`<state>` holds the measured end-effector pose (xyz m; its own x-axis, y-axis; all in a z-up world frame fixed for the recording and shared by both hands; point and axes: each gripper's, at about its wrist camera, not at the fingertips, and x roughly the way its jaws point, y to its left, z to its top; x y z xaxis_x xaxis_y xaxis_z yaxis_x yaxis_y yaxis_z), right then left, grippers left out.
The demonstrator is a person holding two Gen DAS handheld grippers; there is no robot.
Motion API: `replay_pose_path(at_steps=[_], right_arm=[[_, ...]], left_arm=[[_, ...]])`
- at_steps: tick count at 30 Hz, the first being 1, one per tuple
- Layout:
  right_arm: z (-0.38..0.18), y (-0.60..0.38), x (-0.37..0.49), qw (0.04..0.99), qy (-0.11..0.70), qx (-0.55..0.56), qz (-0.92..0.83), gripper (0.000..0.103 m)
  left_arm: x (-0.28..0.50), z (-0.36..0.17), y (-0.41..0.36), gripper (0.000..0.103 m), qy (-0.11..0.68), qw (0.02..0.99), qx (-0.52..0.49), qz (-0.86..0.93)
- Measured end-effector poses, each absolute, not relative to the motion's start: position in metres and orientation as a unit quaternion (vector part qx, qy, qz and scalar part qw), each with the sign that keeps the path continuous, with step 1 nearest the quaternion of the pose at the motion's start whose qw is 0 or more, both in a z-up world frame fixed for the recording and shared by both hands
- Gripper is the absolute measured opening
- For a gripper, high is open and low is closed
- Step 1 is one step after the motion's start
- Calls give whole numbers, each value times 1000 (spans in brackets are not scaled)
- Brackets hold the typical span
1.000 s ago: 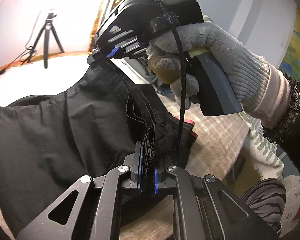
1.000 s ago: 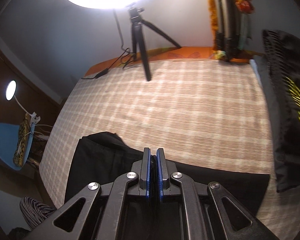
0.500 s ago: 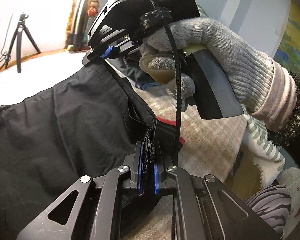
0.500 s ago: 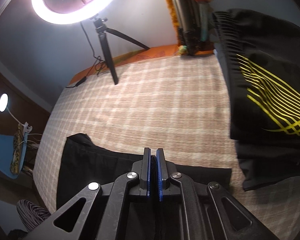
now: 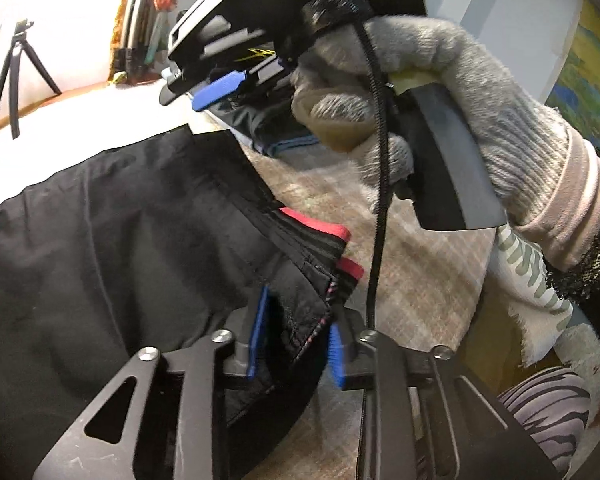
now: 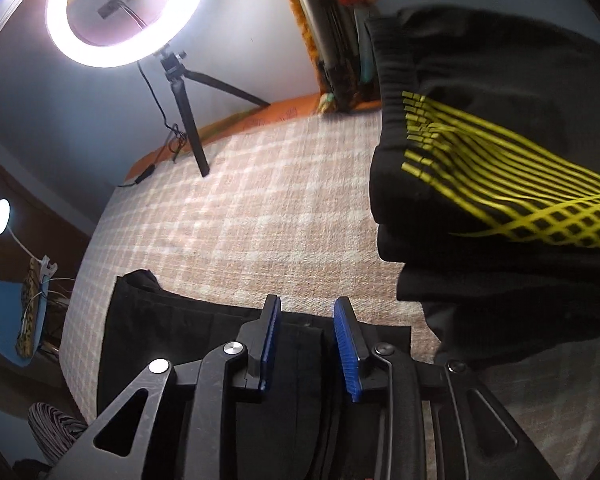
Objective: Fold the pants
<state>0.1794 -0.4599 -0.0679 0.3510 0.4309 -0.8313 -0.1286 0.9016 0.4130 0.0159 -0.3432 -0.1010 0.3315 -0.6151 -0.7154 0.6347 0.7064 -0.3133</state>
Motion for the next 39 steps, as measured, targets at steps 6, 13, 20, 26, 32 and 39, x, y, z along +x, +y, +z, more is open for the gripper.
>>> replay_pose_path(at_steps=[6,13,20,26,32,39], right_arm=[[-59,-453,152,814,530,142,192,30],[-65,-428,109,820,525,121,193,31],[-77,-403,75,823,537,58,176,33],[-88,-397,67,823,548,20,149,34],[-94,-388,64,823,551,-23,133,34],[-97,-383,65,821,554,-36,132,36]], left_arm=[[6,-91,-331,36,429,813,15,-393],[-12,-68,-261,41,413,829,15,-377],[-4,-65,-156,41,406,875,1,-265],[22,-93,-105,41,456,864,-55,-204],[27,-127,-98,41,500,837,-102,-195],[32,-126,-90,38,501,829,-150,-197]])
